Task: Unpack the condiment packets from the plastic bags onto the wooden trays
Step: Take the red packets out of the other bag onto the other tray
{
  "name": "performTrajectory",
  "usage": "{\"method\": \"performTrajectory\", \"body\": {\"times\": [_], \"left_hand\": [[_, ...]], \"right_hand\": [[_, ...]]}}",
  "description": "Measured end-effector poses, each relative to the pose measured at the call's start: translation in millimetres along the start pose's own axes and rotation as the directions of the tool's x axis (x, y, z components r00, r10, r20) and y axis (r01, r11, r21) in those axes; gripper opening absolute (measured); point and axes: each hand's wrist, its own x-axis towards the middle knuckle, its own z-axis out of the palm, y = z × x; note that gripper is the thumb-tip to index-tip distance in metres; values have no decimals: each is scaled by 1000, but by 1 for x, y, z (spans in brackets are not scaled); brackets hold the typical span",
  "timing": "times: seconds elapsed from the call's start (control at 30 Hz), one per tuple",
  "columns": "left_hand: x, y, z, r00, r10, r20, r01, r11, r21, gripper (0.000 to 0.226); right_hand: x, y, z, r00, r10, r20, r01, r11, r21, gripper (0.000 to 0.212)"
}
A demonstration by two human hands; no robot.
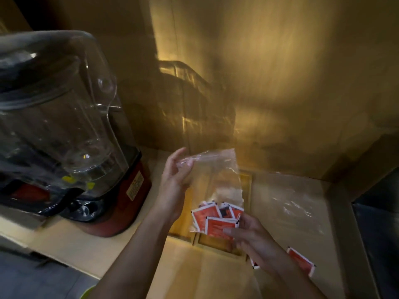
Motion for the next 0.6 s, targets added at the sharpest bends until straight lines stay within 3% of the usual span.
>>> {"method": "performTrajectory", "body": {"times": [0.07,0.13,0.3,0.37,0.5,0.6], "left_hand": [[8,-6,-22,987,-158,21,159,974,-164,71],[15,-15,-43,960,-271,69,280,939,-200,80],[23,-52,-77,833,-550,49,550,835,25,65],[24,-68,-92,758,-648,75,643,762,82,47],[32,-94,-119,605,-787,119,795,605,-42,23],[43,-107,-128,626,-778,46,777,619,-109,18]], "right_hand": [[10,0,10,1000,20,-5,-20,1000,15,47],[19,2,18,998,62,-18,-62,998,30,40],[50,10,35,982,165,-94,-159,985,67,43],[60,15,39,973,198,-123,-185,977,109,45],[83,24,47,935,258,-242,-209,955,211,51],[98,27,56,913,280,-297,-213,948,238,32]]}}
